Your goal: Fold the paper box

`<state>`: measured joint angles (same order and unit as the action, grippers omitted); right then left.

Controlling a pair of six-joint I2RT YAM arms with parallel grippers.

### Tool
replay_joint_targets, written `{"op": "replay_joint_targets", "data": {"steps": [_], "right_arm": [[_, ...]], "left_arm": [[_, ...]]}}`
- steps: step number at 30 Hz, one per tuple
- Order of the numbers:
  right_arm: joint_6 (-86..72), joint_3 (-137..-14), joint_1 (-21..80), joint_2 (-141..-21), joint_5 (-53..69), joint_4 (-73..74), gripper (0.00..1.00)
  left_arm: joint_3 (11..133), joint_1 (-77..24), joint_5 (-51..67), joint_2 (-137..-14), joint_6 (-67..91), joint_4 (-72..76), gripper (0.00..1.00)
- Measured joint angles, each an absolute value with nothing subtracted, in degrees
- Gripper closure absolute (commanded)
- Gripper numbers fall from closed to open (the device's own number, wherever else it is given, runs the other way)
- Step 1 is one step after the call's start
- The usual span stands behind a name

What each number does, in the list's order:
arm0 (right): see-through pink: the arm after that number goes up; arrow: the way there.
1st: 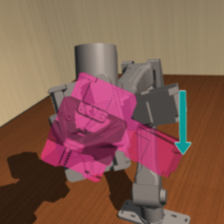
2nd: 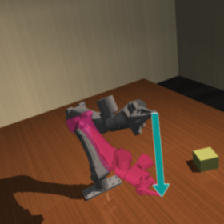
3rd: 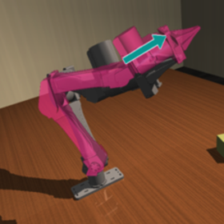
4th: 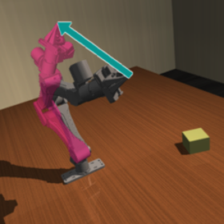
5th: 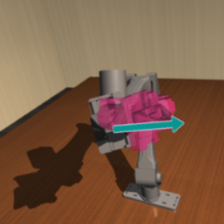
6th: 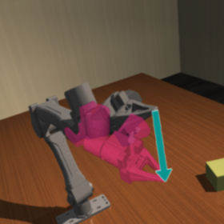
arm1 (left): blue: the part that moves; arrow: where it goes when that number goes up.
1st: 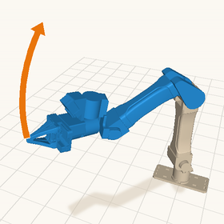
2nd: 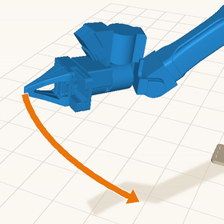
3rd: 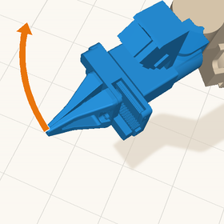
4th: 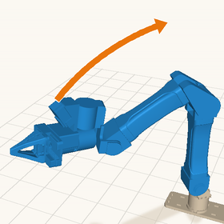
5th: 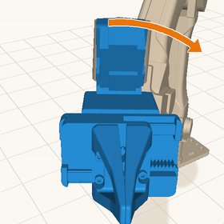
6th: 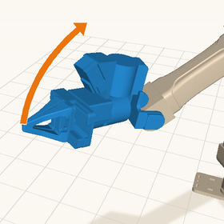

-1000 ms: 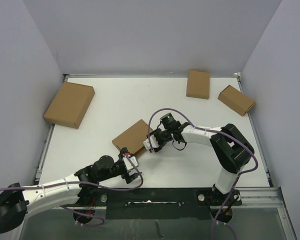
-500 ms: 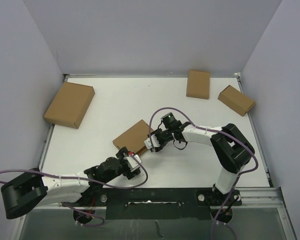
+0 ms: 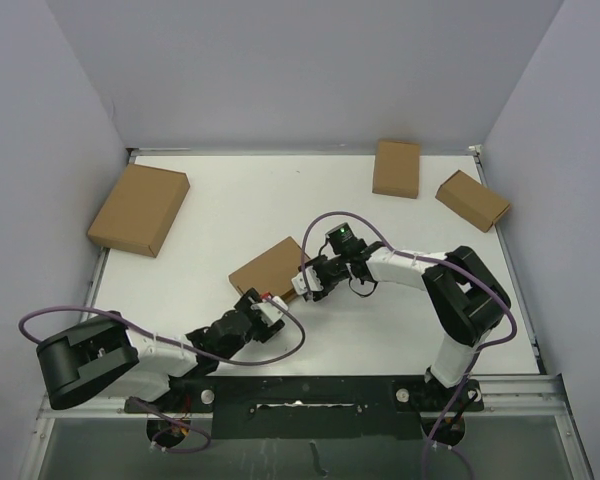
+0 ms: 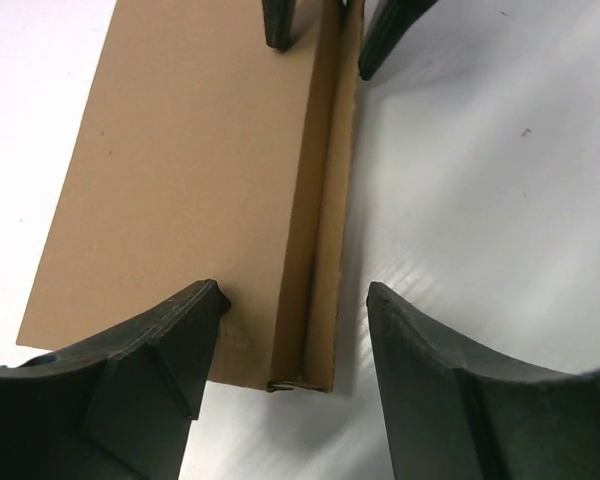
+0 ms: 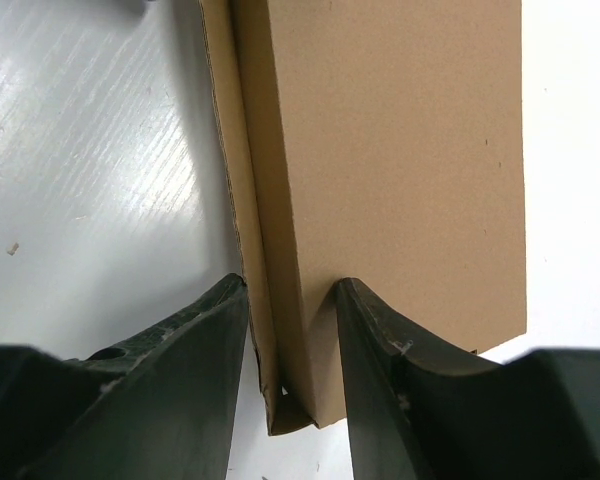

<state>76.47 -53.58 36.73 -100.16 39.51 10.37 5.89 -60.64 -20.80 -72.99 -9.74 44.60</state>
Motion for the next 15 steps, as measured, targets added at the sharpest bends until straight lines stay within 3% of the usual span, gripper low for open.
{"op": "replay_joint_targets", "data": {"steps": [10,15], "right_arm": [[76.5,-53.7,36.7,-100.2,39.5,10.5,0.62],[76.5,-53.8,36.7,-100.2,39.4,10.6,0.62]], "left_arm": [[6.6,-59.9,-23.2,-74.7,-9.7,46.9,0.81],[6.8,-59.3,-22.5,-74.6,-9.6,47.0,0.85]]}}
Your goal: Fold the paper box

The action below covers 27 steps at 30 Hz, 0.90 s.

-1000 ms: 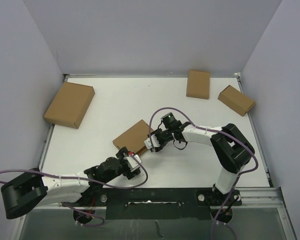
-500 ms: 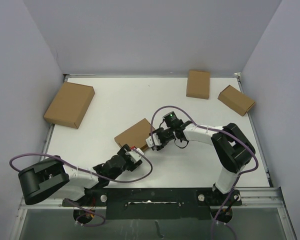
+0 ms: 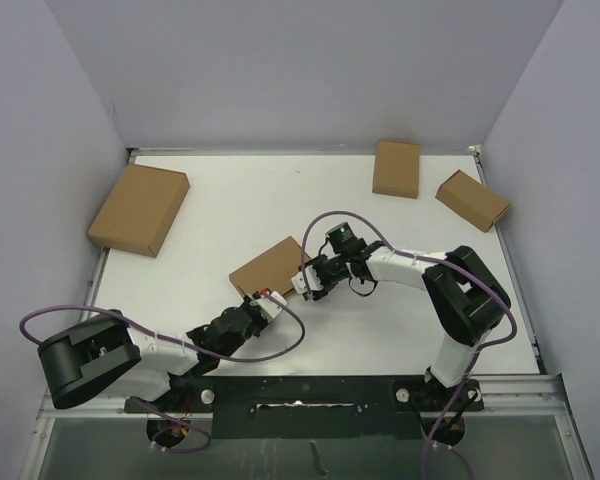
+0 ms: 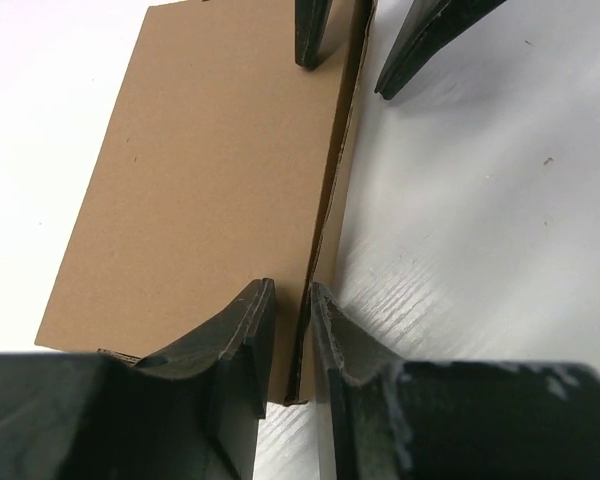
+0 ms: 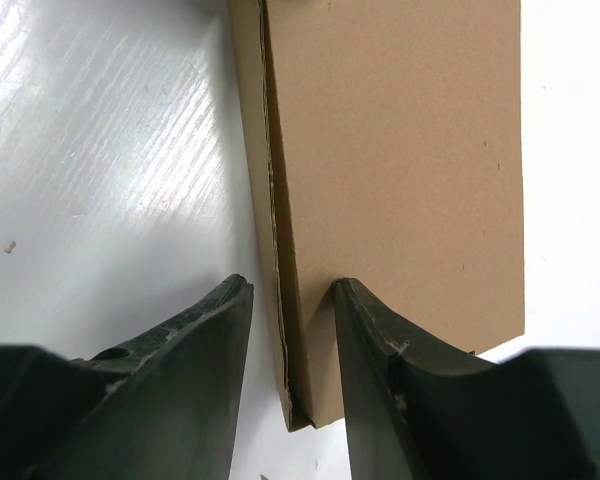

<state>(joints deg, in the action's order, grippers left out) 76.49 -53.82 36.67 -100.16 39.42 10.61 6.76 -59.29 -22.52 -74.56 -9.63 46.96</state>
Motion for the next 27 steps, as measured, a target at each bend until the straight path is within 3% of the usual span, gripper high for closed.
{"op": "replay_joint_targets", "data": {"steps": [3,8,14,16,21,24,27], "right_arm": [[76.3,-53.9,36.7,-100.2,39.4,10.8,0.60],[74.2,-54.2,36.5,-100.2,40.1,11.6,0.47],[69.9,-54.6,34.8,-99.5,42.8,14.9,0.33],[69.3,-54.6,33.7,-98.9,43.5,15.8,0.31],[68.5,-54.6,30.1,-95.9,45.1,16.9,0.31],[68.6,-54.6,28.2,-94.8,45.7,16.8,0.32],[69.0,-54.4,27.2,-94.7,45.4,16.6,0.32]], "left_arm": [[6.8,-59.0,-21.7,-74.2,-9.6,46.7,0.85],[6.8,-58.7,-19.6,-69.9,-8.5,42.2,0.60],[8.6,-58.3,-18.0,-54.0,-1.4,29.5,0.44],[9.6,-58.0,-17.7,-48.7,1.7,25.7,0.33],[13.9,-54.5,-16.8,-40.1,11.7,12.8,0.18],[19.1,-47.4,-13.1,-41.3,17.1,5.9,0.10],[26.3,-37.1,-6.7,-47.4,22.6,0.6,0.09]]}}
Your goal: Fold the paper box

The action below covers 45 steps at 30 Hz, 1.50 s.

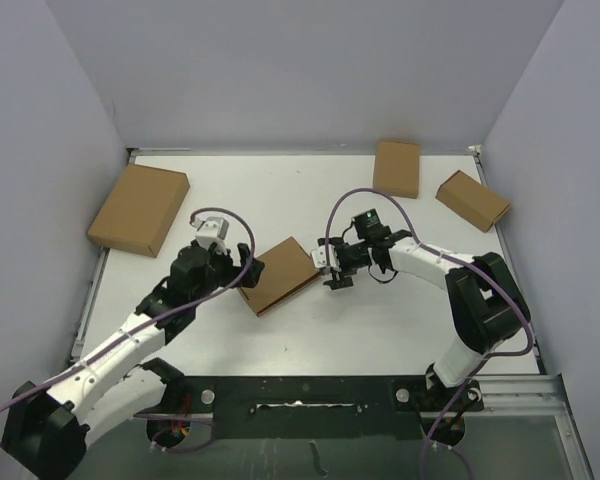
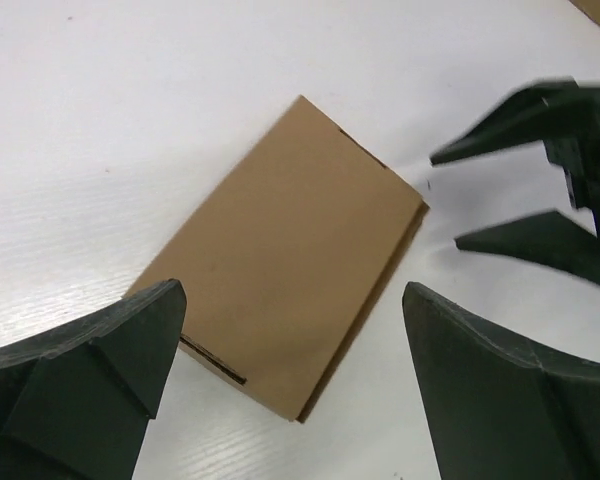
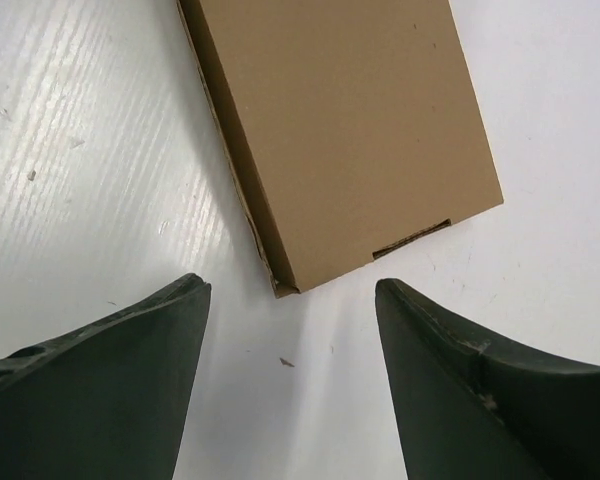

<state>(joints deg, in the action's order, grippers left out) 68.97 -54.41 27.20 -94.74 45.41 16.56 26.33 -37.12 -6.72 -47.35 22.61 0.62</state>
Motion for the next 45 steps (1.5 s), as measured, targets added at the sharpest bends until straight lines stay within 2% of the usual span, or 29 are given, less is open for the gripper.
{"op": "replay_joint_targets", "data": {"steps": [6,8,12,16,22,26,31,32,35,37,40,42,45], "right_arm": [[70.5,-54.3,29.5,-95.4,42.1,15.0,0.33],[70.5,-54.3,30.1,-96.2,40.7,14.0,0.33],[70.5,-54.2,30.9,-97.8,38.4,12.0,0.35],[70.5,-54.2,31.6,-99.2,36.2,10.1,0.45],[70.8,-54.1,32.6,-100.2,33.9,7.5,0.70],[71.3,-54.1,32.6,-100.1,33.5,7.0,0.84],[71.2,-54.1,32.5,-99.9,33.5,7.0,0.88],[71.0,-54.1,32.4,-99.9,33.5,7.0,0.85],[69.5,-54.5,31.9,-99.9,33.8,7.4,0.64],[67.4,-55.2,30.8,-99.9,34.7,8.9,0.54],[62.8,-56.8,27.6,-98.9,37.5,13.3,0.51],[59.1,-58.5,24.4,-97.0,39.7,17.2,0.54],[52.3,-61.7,19.8,-94.2,44.0,21.6,0.77]], "left_arm": [[35.7,-19.7,7.3,-62.6,28.1,-3.1,0.24],[37.9,-16.6,11.1,-68.1,28.4,-3.2,0.25],[40.4,-15.2,16.0,-77.2,28.0,-2.3,0.37],[42.1,-15.2,19.6,-84.8,26.6,-0.9,0.46],[44.9,-15.0,24.5,-92.2,23.4,1.2,0.54],[44.9,-15.0,26.3,-93.4,21.7,2.5,0.55],[44.9,-15.3,27.3,-94.2,19.9,3.4,0.55],[44.9,-15.5,27.4,-94.5,19.8,3.7,0.54],[44.9,-16.2,27.5,-95.0,19.9,3.8,0.50],[44.9,-16.6,27.6,-95.0,20.7,3.6,0.46],[44.9,-17.5,27.0,-94.3,22.7,2.2,0.40],[44.8,-17.9,25.6,-92.5,23.9,0.3,0.36],[44.3,-18.0,22.0,-85.4,25.8,-2.2,0.24]]}}
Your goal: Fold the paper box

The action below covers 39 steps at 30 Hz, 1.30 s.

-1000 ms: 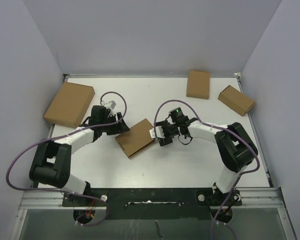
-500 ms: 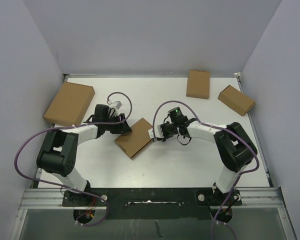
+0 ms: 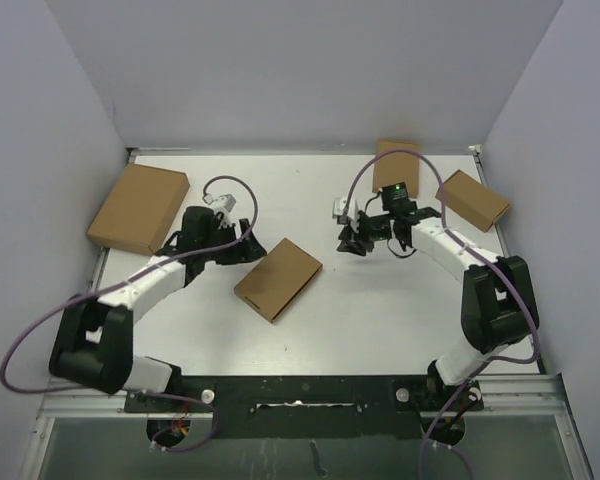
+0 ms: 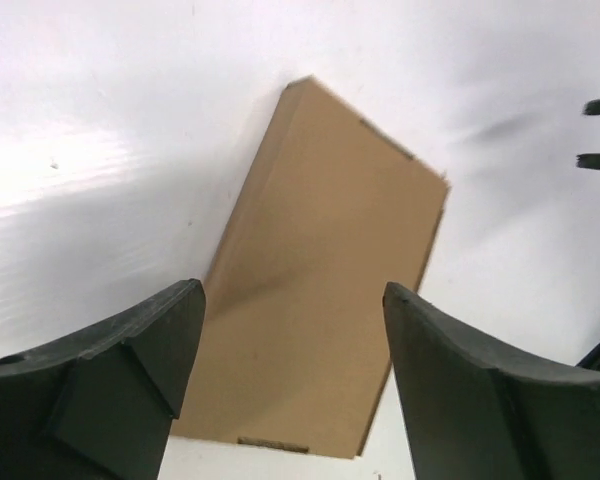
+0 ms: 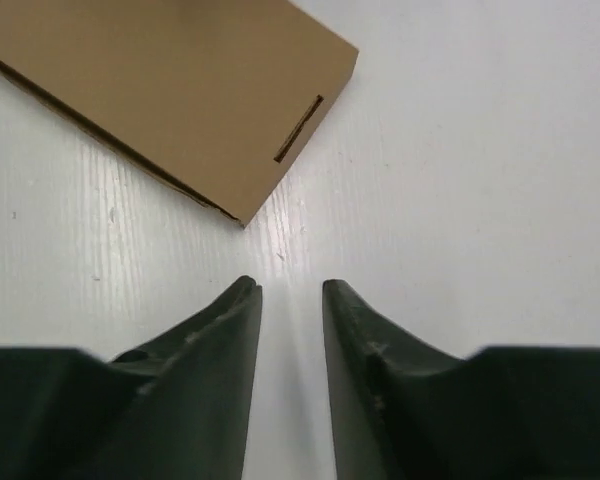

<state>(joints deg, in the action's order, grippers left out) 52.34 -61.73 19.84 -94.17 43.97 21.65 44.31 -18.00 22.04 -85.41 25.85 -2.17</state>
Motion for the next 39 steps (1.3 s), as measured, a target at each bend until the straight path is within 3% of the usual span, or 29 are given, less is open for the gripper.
{"op": "replay_joint_targets", "data": {"steps": [3,9,21,29,39], "right_arm": [[44.7,-64.5,16.4,-93.0,48.2,25.0,0.95],[32.8,-63.8,19.2,-97.2,54.9,30.2,1.00],[11.3,-63.1,24.7,-110.6,59.2,24.7,1.00],[8.5,-67.5,25.6,-116.3,58.0,23.7,1.00],[10.6,-72.9,23.1,-119.4,57.0,26.6,1.00]], "left_arm": [[42.1,-17.8,18.4,-74.3,27.2,-1.9,0.17],[34.0,-15.9,17.0,-61.3,30.3,0.4,0.22],[29.1,-15.6,20.7,-76.7,30.7,4.7,0.24],[32.8,-15.7,25.2,-86.0,30.4,8.6,0.39],[32.4,-24.4,23.0,-86.4,32.6,10.8,0.37]]}}
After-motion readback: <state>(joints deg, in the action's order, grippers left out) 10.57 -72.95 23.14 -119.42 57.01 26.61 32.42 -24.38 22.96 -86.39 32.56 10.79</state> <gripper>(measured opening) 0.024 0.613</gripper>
